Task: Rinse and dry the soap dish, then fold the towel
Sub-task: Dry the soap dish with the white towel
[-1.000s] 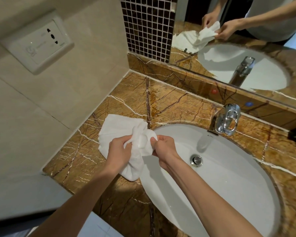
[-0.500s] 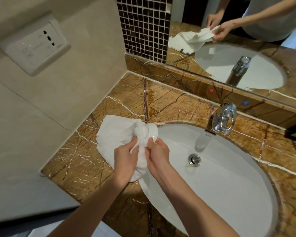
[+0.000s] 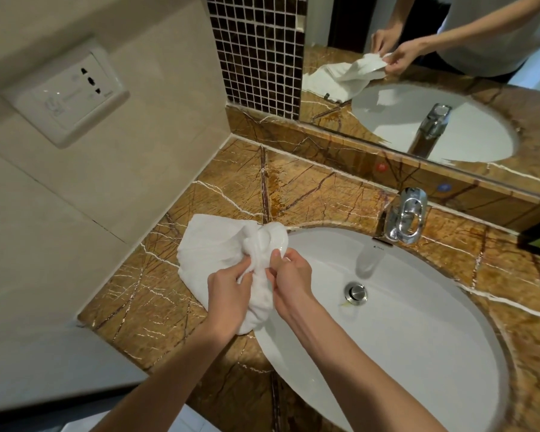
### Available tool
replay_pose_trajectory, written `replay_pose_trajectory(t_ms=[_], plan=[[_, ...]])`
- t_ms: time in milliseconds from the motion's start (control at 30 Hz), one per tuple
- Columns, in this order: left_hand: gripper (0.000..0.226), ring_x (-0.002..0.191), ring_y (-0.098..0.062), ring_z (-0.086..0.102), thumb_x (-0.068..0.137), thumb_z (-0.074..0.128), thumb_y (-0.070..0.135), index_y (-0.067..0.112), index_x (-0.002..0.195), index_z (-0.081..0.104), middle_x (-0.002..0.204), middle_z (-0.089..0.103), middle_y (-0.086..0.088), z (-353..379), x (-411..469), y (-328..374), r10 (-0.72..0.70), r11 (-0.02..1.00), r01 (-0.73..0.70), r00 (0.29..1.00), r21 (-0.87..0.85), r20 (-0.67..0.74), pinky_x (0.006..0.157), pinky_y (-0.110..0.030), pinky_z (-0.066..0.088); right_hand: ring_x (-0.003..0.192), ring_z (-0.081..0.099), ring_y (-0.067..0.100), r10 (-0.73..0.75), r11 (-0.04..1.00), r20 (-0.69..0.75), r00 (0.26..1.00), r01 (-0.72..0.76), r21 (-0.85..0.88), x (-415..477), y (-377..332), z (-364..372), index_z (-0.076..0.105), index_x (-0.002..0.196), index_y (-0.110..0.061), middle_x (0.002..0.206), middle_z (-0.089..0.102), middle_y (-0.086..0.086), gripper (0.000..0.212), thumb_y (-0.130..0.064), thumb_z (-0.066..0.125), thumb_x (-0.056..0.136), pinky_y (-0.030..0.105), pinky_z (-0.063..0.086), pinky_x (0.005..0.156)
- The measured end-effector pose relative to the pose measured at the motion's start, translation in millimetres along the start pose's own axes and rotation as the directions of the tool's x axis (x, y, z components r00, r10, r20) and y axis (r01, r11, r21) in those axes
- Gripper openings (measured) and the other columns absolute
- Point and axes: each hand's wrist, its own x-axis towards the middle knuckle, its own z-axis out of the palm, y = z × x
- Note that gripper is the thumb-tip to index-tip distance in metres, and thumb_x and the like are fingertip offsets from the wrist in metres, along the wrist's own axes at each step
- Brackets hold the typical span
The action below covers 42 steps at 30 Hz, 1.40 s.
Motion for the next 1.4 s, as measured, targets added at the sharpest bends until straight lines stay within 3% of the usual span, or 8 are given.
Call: replay_pose_trajectory(t_ms=[167,333,633,700,833,900,1100,1400], plan=[[0.019,0.067,0.000,0.051,0.087,0.062,0.014,0.017,0.100,0.075,0.092,0.076,-0.002,-8.5,20.0,1.4,-0.134,0.979,0.127,0.990,-0.158,-0.036,0.063,-0.021,0.042,0.055,0.045,0.003,-0.334,0.852,0.196,0.922,0.384,-0.356,-2.7,-1.0,-14.6,0.056,0.071,-0.005,0.059,0.050,-0.003,0.018,-0.001,0.057,0.088,0.018,0.038,0.057],[0.027,0.060,-0.002,0.064,0.080,0.067,0.003,0.028,0.074,0.075,0.068,0.074,0.013,-31.9,39.7,6.6,-0.248,0.884,0.265,0.964,-0.385,0.094,0.055,-0.021,0.053,0.068,0.064,0.006,-0.505,0.178,0.650,0.568,0.806,-0.565,1.9,-6.8,-40.4,0.071,0.095,-0.008,0.075,0.070,-0.002,0.022,0.007,0.060,0.083,0.015,0.045,0.067],[0.016,0.079,-0.023,0.070,0.079,0.072,0.010,0.005,0.094,0.071,0.085,0.074,-0.010,-32.5,46.0,-5.1,-0.386,0.851,0.440,0.894,-0.286,0.227,0.072,-0.035,0.056,0.118,0.059,0.037,-0.344,-0.427,0.919,0.193,0.840,-0.336,25.0,-3.1,-44.3,0.071,0.089,-0.006,0.113,0.070,0.016,0.050,0.024,0.066,0.050,0.049,0.025,0.110],[0.010,0.072,-0.018,0.067,0.077,0.072,0.005,0.008,0.086,0.070,0.079,0.071,-0.005,-28.8,47.8,-2.6,-0.414,0.851,0.445,0.895,-0.281,0.165,0.065,-0.030,0.054,0.135,0.041,0.038,-0.404,-0.341,0.876,0.265,0.844,-0.413,22.6,5.1,-47.1,0.069,0.107,-0.011,0.138,0.055,0.017,0.043,0.009,0.070,0.069,0.050,0.023,0.113],[0.021,0.065,-0.011,0.064,0.075,0.073,0.004,0.021,0.065,0.064,0.068,0.068,0.006,-23.9,49.7,2.2,-0.418,0.853,0.429,0.902,-0.297,0.104,0.059,-0.024,0.050,0.130,0.047,0.023,-0.267,0.612,0.434,0.861,0.499,-0.613,3.2,9.9,-36.7,0.030,0.144,-0.026,0.150,0.039,0.005,0.061,-0.028,0.056,0.089,0.038,0.048,0.097],[0.021,0.069,-0.011,0.065,0.075,0.073,0.004,0.022,0.068,0.064,0.071,0.068,0.007,-22.6,47.7,3.2,-0.403,0.860,0.417,0.909,-0.296,0.108,0.061,-0.025,0.051,0.099,0.067,0.025,-0.072,0.859,0.318,0.945,0.221,-0.463,3.8,4.5,-26.8,0.038,0.131,-0.027,0.126,0.058,0.007,0.045,-0.033,0.056,0.091,0.033,0.056,0.061],[0.015,0.069,-0.017,0.067,0.077,0.073,0.013,0.019,0.064,0.069,0.068,0.071,0.004,-21.7,43.4,0.6,-0.375,0.863,0.384,0.922,-0.328,0.090,0.068,-0.033,0.054,0.061,0.060,0.027,-0.260,0.644,0.281,0.924,0.382,-0.662,14.6,-5.0,-10.4,0.052,0.122,-0.007,0.102,0.064,0.022,0.032,-0.006,0.041,0.092,0.025,0.044,0.038],[0.018,0.080,-0.002,0.064,0.085,0.067,0.021,0.013,0.100,0.073,0.087,0.070,0.019,-10.9,35.0,11.1,-0.027,0.999,0.025,0.995,-0.026,-0.095,0.066,-0.014,0.046,0.092,0.060,0.040,-0.361,0.272,0.365,0.858,0.471,-0.839,24.0,-15.2,-15.2,0.055,0.124,-0.008,0.100,0.067,0.020,0.037,-0.007,0.038,0.092,0.043,0.051,0.075]])
